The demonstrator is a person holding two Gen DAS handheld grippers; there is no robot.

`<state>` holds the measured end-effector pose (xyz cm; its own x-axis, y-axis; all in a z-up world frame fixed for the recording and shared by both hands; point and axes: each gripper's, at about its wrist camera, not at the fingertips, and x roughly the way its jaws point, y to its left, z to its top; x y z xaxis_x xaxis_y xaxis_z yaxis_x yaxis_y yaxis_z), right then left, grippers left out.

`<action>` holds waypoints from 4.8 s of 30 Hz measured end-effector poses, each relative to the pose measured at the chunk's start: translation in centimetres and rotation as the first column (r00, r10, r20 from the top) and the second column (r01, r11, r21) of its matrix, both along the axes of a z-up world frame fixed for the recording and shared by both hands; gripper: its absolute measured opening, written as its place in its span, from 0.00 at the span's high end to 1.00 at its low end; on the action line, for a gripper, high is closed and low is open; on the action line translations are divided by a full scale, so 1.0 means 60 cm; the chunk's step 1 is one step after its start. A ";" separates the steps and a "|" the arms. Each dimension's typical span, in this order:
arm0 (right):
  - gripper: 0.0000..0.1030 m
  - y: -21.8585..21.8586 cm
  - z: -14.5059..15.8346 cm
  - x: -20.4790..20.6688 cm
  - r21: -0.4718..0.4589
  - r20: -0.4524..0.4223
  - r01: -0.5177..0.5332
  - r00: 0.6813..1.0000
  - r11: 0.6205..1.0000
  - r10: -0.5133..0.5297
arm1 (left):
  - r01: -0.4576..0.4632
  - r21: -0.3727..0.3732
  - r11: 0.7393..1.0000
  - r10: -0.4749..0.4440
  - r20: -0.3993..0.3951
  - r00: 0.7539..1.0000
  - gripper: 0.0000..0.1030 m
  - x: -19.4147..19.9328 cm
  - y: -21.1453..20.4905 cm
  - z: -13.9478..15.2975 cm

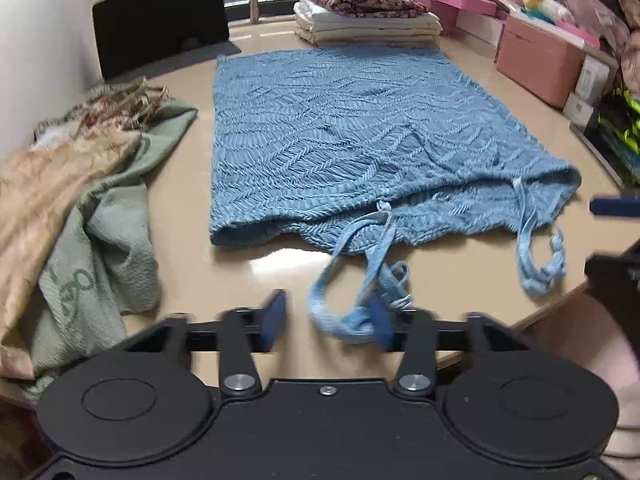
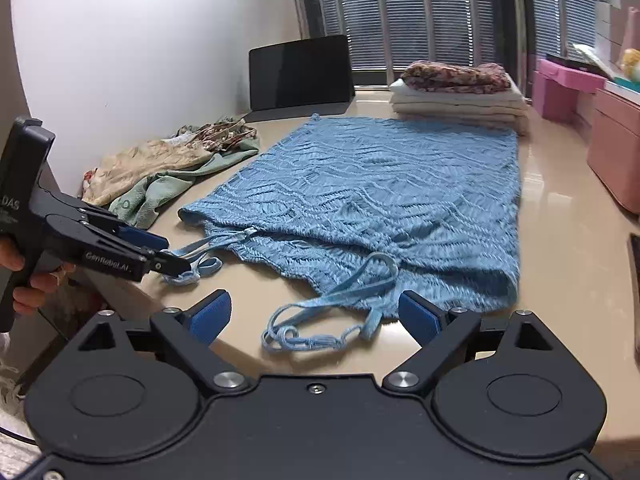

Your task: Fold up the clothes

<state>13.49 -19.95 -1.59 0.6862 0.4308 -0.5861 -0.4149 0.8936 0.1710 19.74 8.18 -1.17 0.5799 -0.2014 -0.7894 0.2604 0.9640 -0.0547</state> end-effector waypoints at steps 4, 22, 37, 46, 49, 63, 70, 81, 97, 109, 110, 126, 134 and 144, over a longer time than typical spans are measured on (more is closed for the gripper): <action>0.10 -0.018 0.001 -0.016 0.018 -0.007 0.048 0.999 0.999 -0.048 | 0.010 -0.062 0.998 -0.007 0.049 0.999 0.95 0.017 0.003 0.034; 0.10 -0.020 -0.022 -0.024 0.027 -0.058 0.093 0.994 0.995 -0.092 | -0.143 -0.102 0.984 0.153 0.097 0.983 0.03 0.197 0.000 0.047; 0.54 0.105 -0.025 0.050 -0.119 -0.171 -0.021 0.985 0.993 0.001 | -0.106 0.055 0.993 0.096 0.164 0.982 0.28 0.147 -0.007 -0.025; 0.98 0.076 -0.013 0.092 -0.062 -0.264 0.006 0.964 0.998 -0.022 | -0.106 0.043 0.993 0.096 0.182 0.979 0.26 0.145 -0.004 -0.031; 0.98 0.010 0.014 0.136 0.162 -0.291 0.107 0.955 0.981 -0.056 | -0.103 0.043 0.994 0.093 0.183 0.979 0.26 0.146 -0.005 -0.031; 0.51 -0.112 0.002 0.253 0.284 -0.430 0.346 0.880 0.894 -0.203 | -0.119 0.029 0.992 0.113 0.166 0.980 0.15 0.155 0.005 -0.035; 0.50 -0.138 0.013 0.242 0.146 -0.380 0.324 0.891 0.935 -0.250 | -0.125 0.030 0.992 0.119 0.171 0.978 0.13 0.153 0.006 -0.037; 0.46 -0.102 0.043 0.228 -0.118 -0.270 0.171 0.942 0.978 -0.197 | -0.132 0.024 0.991 0.126 0.173 0.977 0.09 0.151 0.008 -0.038; 0.68 -0.050 -0.044 0.167 -0.012 -0.064 0.240 0.969 0.971 -0.240 | -0.141 0.023 0.990 0.134 0.195 0.972 0.05 0.146 0.008 -0.043; 0.45 -0.070 -0.027 0.154 0.089 -0.088 0.288 0.956 0.953 -0.281 | -0.196 -0.026 0.980 0.197 0.182 0.963 0.02 0.147 0.020 -0.034; 0.42 -0.074 -0.018 0.145 0.118 -0.066 0.293 0.956 0.949 -0.287 | -0.216 -0.058 0.975 0.223 0.189 0.956 0.02 0.143 0.028 -0.028; 0.00 0.006 0.027 0.036 0.034 0.084 0.177 0.980 0.984 -0.179 | -0.297 -0.260 0.919 0.368 0.293 0.883 0.00 -0.032 0.123 0.069; 0.00 0.071 0.001 0.010 -0.030 0.103 0.093 0.991 0.995 -0.090 | -0.339 -0.220 0.915 0.392 0.284 0.875 0.00 -0.097 0.127 0.049; 0.00 0.115 -0.010 -0.010 -0.047 0.108 0.033 0.994 0.998 -0.028 | -0.309 -0.179 0.934 0.351 0.300 0.887 0.00 -0.130 0.135 0.036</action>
